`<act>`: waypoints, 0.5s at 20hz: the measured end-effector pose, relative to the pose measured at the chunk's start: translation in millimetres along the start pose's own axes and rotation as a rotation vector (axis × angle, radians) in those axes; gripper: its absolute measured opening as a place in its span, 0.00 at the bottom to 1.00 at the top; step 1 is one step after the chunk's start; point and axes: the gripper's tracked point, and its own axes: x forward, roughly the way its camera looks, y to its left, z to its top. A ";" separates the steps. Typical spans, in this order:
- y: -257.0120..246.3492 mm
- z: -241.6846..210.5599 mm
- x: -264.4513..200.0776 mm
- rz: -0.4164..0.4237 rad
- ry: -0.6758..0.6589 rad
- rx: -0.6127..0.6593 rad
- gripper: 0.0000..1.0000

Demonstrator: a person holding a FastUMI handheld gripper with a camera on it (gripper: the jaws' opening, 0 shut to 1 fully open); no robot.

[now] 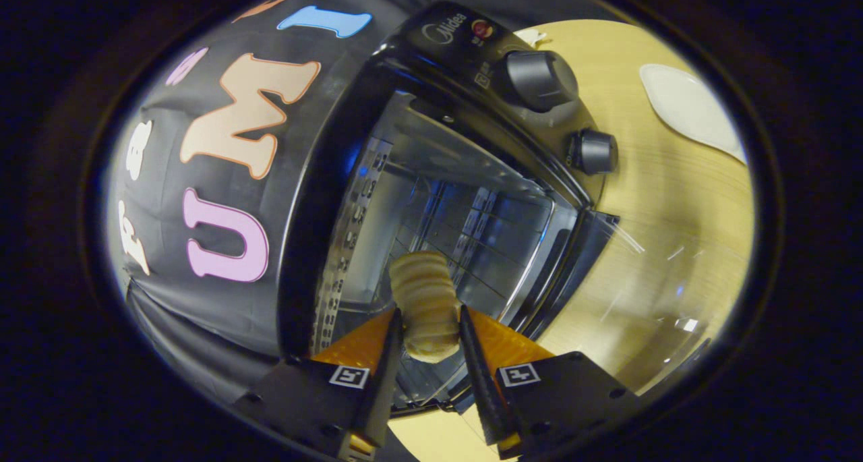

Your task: Open the toaster oven, put the food inside, and close the toaster oven door.

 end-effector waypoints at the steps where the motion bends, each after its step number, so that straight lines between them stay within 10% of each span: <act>1: -0.4 -0.1 -0.6 0.000 0.001 0.000 0.55; 10: -4.5 8.4 -13.7 0.002 -0.050 -0.050 0.71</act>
